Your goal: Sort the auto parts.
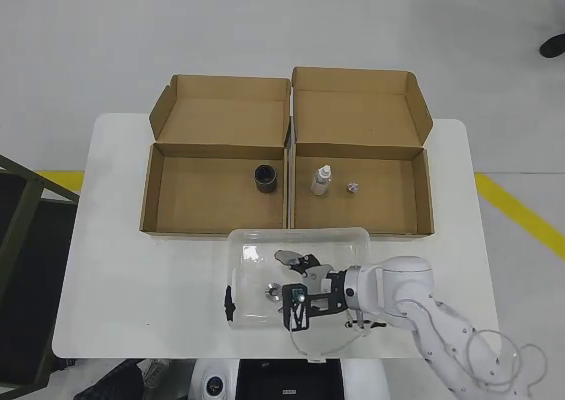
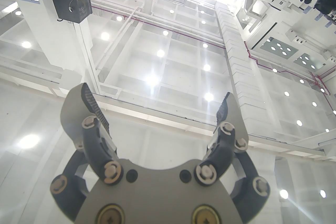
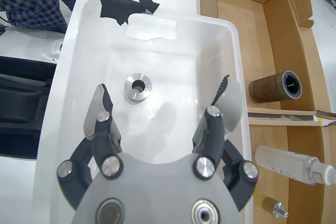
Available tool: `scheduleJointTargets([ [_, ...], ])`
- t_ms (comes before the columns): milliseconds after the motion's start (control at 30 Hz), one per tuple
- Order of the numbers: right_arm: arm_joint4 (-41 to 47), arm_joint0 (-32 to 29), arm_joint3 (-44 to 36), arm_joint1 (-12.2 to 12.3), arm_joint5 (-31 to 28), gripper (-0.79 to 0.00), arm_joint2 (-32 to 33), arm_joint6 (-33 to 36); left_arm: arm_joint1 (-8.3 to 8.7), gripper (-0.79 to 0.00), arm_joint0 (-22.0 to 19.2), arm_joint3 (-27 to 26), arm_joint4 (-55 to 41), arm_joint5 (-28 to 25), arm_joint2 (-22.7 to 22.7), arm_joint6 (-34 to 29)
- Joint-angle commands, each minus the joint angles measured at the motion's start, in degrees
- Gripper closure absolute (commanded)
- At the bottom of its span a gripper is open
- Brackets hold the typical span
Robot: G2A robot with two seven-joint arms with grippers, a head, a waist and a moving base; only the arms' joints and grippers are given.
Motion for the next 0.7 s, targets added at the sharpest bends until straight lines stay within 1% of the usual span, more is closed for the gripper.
scheduleJointTargets([
  [0, -0.53, 0.32, 0.79, -0.02, 0.06, -0.653, -0.64, -0.04, 0.00, -0.785, 0.00, 0.00, 0.00, 0.00, 0.00, 0.00],
  [533, -1.05, 4.97, 8.55, -1.03, 1.62, -0.610, -6.59, -0.60, 0.00, -0.785, 0.00, 0.00, 0.00, 0.00, 0.00, 0.00],
  [600, -0.91, 5.53, 9.40, -1.21, 1.95, -0.585, -7.32, -0.67, 0.00, -0.785, 0.00, 0.00, 0.00, 0.00, 0.00, 0.00],
  [667, -0.76, 6.06, 10.17, -1.39, 2.26, -0.526, -8.00, -0.73, 0.00, -0.785, 0.00, 0.00, 0.00, 0.00, 0.00, 0.00],
])
